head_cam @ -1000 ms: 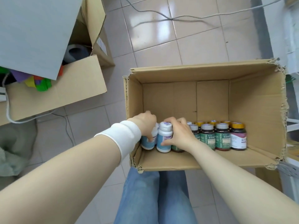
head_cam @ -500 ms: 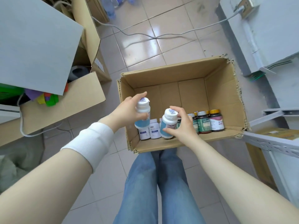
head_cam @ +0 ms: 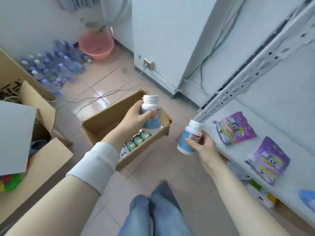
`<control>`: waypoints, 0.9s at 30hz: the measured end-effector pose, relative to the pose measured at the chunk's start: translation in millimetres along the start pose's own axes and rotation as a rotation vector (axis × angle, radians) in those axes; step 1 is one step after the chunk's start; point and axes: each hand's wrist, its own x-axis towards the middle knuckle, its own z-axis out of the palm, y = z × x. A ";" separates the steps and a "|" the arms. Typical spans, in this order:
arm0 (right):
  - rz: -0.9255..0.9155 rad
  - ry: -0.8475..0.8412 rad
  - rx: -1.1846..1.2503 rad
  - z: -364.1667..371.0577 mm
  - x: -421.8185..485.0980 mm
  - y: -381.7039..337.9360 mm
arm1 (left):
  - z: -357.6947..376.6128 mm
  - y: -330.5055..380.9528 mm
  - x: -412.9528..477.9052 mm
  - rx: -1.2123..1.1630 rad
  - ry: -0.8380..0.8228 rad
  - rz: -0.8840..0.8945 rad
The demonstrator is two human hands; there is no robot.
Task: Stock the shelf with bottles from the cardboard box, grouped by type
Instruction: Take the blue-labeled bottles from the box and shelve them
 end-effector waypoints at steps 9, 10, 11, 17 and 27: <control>-0.119 0.296 0.291 -140.0 -153.9 -33.0 | 179.3 112.6 -73.1 -0.220 -0.397 0.122; -0.133 0.327 0.309 -160.5 -171.5 -33.0 | 205.3 124.8 -82.5 -0.240 -0.431 0.137; -0.144 0.356 0.330 -182.8 -189.8 -32.8 | 232.8 137.0 -93.0 -0.251 -0.467 0.152; -0.279 0.449 0.362 -346.8 -309.5 -36.6 | 426.4 195.6 -176.9 -0.297 -0.712 0.317; -0.434 0.690 0.368 -564.5 -445.6 -42.5 | 667.5 257.7 -273.0 -0.158 -0.881 0.408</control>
